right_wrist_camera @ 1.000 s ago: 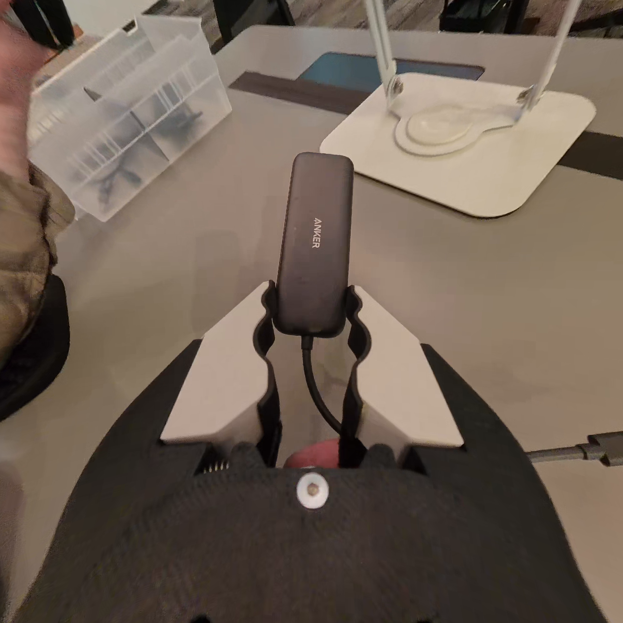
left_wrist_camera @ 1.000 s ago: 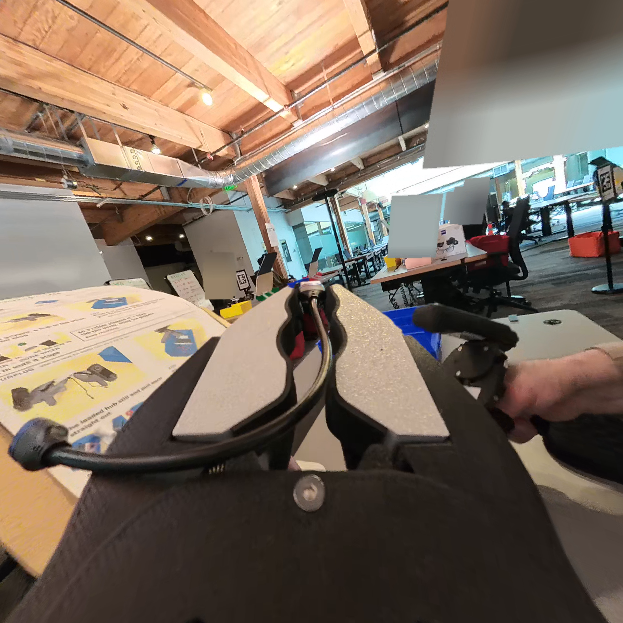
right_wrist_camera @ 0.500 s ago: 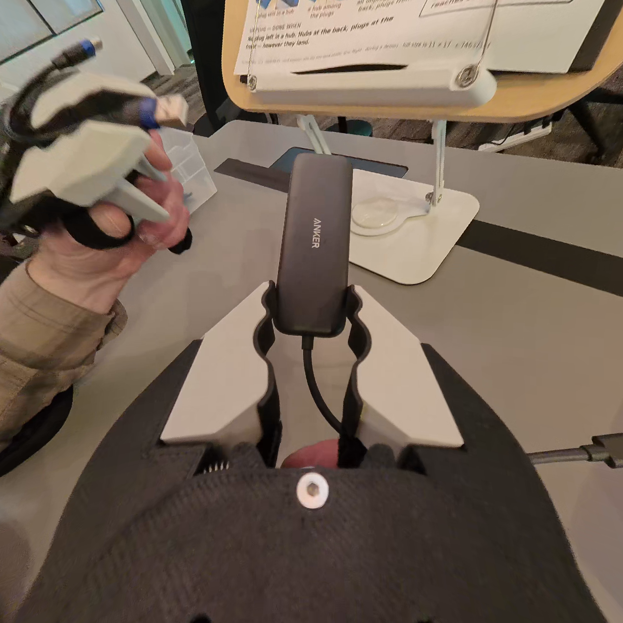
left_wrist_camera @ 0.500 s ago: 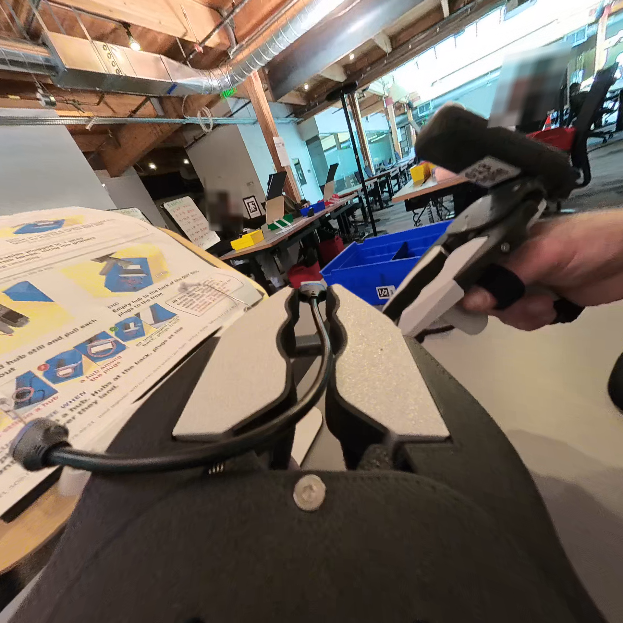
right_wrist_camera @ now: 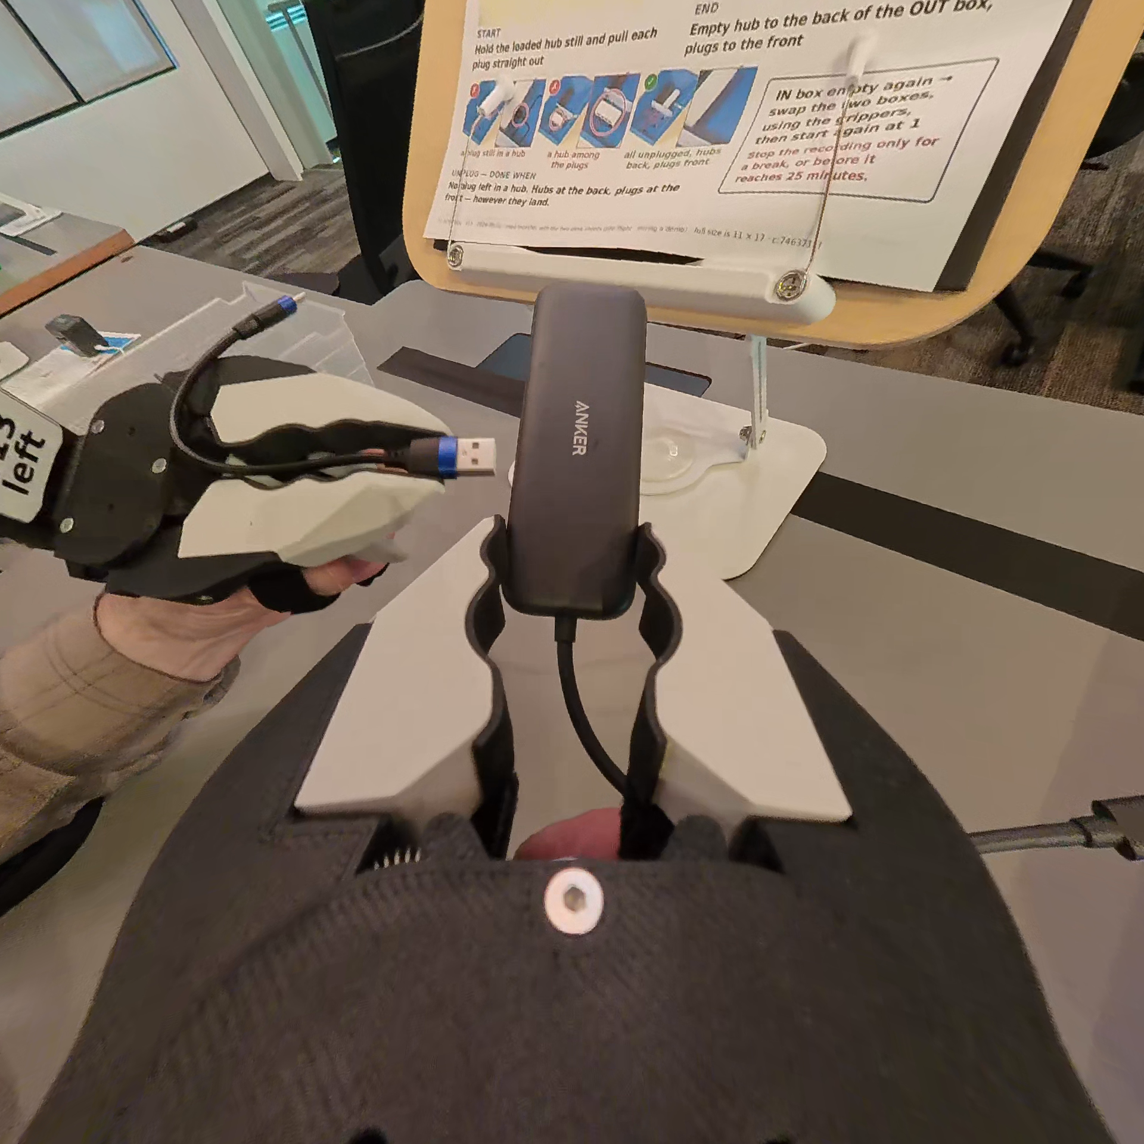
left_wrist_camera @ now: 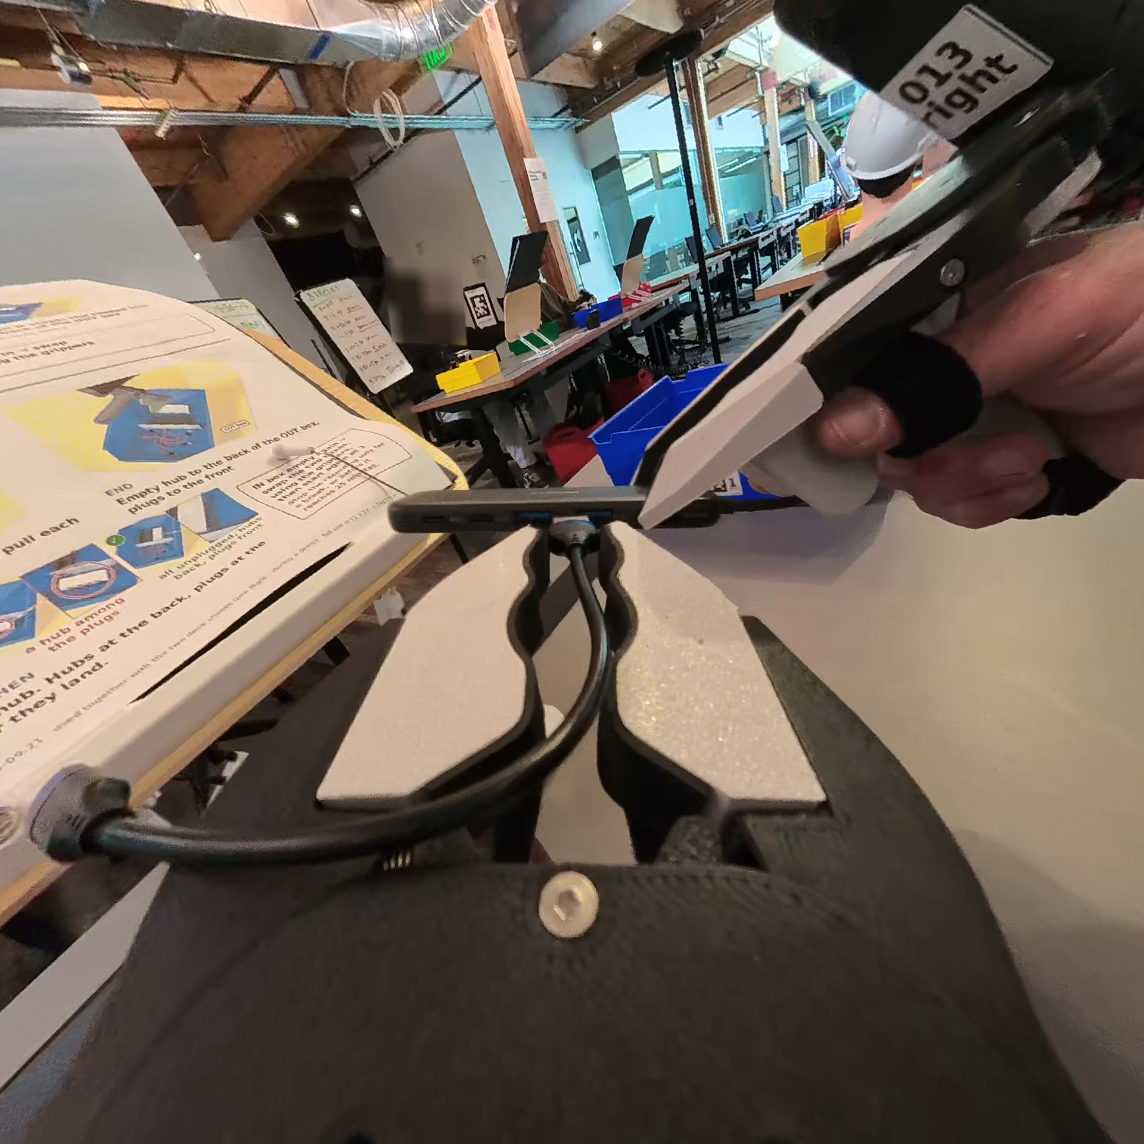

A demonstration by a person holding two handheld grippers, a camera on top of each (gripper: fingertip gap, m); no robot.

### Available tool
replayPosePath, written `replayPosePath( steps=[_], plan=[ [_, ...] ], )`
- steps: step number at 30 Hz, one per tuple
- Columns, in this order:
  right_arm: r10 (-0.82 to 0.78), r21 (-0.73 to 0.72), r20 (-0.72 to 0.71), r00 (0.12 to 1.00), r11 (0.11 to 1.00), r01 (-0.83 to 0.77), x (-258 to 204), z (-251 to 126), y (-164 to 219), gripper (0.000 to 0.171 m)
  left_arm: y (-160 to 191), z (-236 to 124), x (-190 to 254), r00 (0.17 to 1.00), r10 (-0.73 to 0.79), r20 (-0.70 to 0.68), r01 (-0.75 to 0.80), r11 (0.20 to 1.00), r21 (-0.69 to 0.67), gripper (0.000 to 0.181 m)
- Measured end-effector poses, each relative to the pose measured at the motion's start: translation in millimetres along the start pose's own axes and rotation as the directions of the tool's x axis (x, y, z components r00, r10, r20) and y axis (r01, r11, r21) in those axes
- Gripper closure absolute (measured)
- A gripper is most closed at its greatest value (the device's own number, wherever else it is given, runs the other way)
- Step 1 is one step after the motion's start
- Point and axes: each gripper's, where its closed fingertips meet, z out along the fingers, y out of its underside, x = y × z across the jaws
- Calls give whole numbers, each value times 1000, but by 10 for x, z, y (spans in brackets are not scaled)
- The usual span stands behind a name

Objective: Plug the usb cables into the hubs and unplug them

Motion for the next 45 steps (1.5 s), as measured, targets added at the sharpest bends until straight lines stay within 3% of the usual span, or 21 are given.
replayPosePath(
  steps=[45],
  plan=[
    [-90,27,34,995,996,90,-213,-21,-105,132,-86,1,45,1000,-18,7,17,995,101,166]
  ],
)
